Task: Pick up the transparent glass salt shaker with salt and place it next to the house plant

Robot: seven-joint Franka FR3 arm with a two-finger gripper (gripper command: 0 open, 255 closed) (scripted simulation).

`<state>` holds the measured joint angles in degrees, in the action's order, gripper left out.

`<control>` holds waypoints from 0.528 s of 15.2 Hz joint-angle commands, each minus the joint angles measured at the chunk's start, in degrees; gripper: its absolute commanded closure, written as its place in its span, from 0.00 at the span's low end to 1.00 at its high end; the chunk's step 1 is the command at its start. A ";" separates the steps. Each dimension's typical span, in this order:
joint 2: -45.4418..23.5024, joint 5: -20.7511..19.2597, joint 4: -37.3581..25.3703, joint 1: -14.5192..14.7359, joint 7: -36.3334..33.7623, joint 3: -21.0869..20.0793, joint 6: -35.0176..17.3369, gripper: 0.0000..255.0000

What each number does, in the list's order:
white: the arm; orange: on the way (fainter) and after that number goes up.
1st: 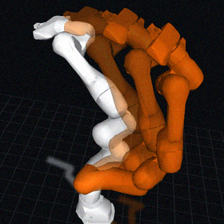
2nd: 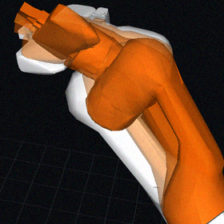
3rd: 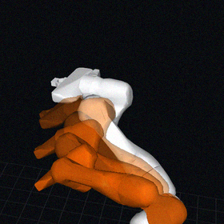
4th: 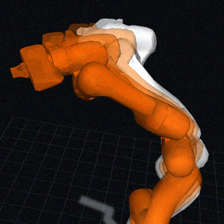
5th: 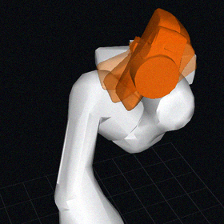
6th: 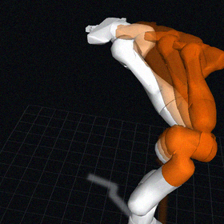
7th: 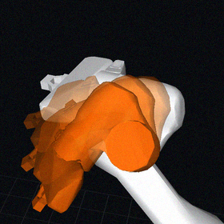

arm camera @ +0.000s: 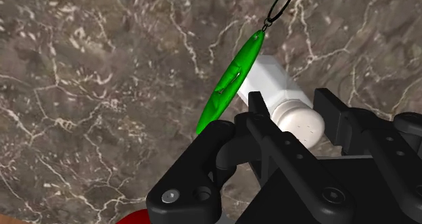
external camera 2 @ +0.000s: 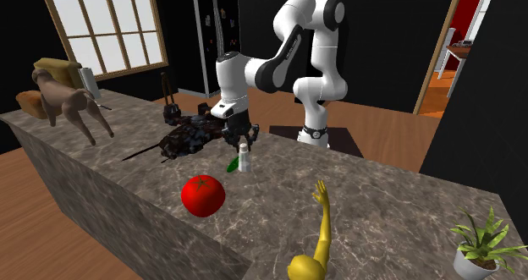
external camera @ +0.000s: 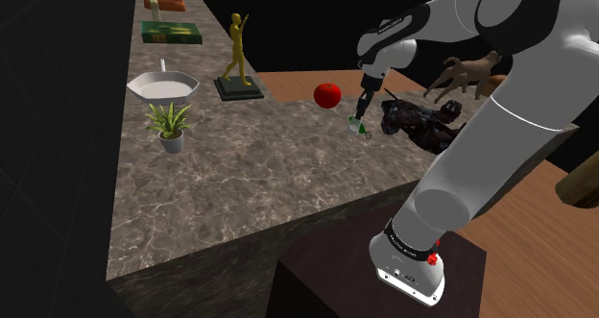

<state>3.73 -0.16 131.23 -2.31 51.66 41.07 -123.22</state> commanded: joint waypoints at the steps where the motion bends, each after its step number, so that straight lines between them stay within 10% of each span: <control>1: -0.01 0.01 0.03 0.01 0.00 -0.01 0.01 1.00; 8: 0.54 -0.40 -0.32 0.00 -0.34 -0.09 0.77 1.00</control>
<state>3.99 -0.35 131.09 -2.31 51.50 41.02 -122.85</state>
